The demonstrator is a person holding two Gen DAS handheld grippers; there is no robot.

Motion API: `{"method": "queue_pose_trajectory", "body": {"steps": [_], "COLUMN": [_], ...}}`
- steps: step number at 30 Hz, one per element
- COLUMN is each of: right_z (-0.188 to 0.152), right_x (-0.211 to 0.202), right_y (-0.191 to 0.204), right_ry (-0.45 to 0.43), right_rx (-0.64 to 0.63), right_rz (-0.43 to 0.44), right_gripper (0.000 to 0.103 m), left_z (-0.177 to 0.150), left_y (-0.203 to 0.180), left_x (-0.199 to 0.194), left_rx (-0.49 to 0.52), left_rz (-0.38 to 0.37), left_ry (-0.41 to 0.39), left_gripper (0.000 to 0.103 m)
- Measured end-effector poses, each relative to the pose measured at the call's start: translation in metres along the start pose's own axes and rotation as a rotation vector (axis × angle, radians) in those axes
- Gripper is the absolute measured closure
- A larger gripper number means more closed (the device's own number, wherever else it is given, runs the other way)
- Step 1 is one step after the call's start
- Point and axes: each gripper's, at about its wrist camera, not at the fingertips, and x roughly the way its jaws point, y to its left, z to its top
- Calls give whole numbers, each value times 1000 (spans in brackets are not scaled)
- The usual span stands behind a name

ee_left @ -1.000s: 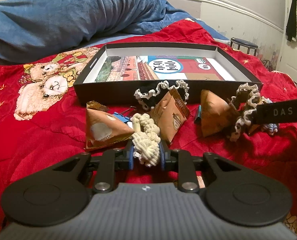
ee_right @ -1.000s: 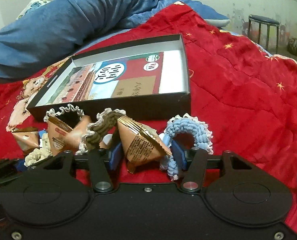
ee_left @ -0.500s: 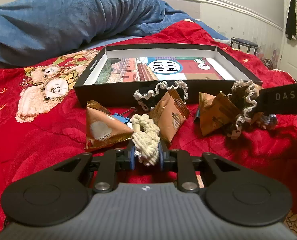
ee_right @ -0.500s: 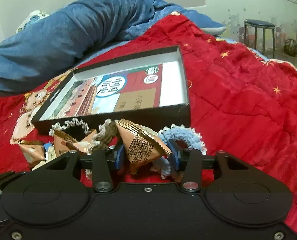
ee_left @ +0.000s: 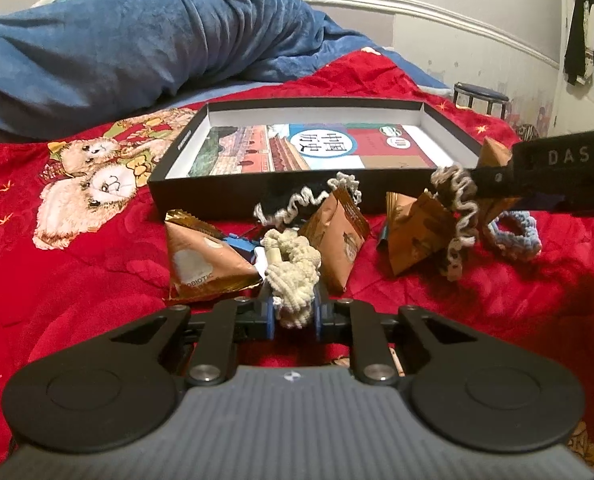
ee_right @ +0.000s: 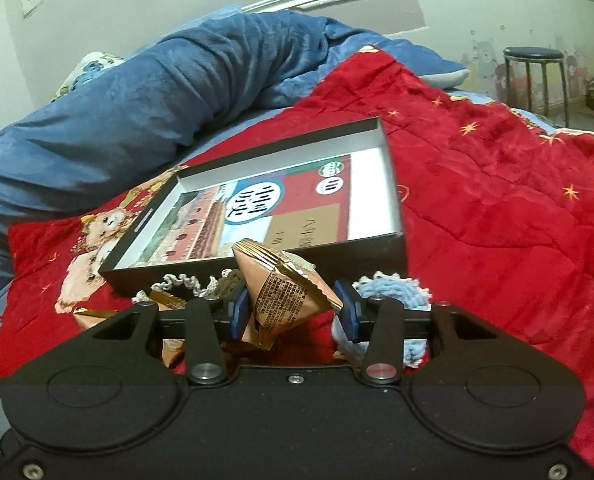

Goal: Organize objects
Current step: 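Grasp a tan triangular packet with the right gripper while the left lifts the rope ring, then carry the rope ring and the tan packet over the black box with both grippers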

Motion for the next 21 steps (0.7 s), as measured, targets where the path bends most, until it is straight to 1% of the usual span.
{"method": "queue_pose_trajectory", "body": {"steps": [6,10,14,21], "right_z": [1,1,3,4], "right_x": [-4,-12,-17,-25], "right_y": [-5,-7,-8,-8], "right_ry": [-30,-66,-99,-149], "right_rx": [46,68,92,115], "right_rz": [25,36,67,117], "right_gripper": [60,60,60,60], "left_z": [0,-1,-2,1], "left_y": [0,0,-1,1], "left_x": [-8,-18,-30,-35], "left_rx": [2,4,5,3], "left_rz": [4,10,8,24], "left_ry": [-48,-112,-190,-255], "left_gripper": [82,82,82,82]}}
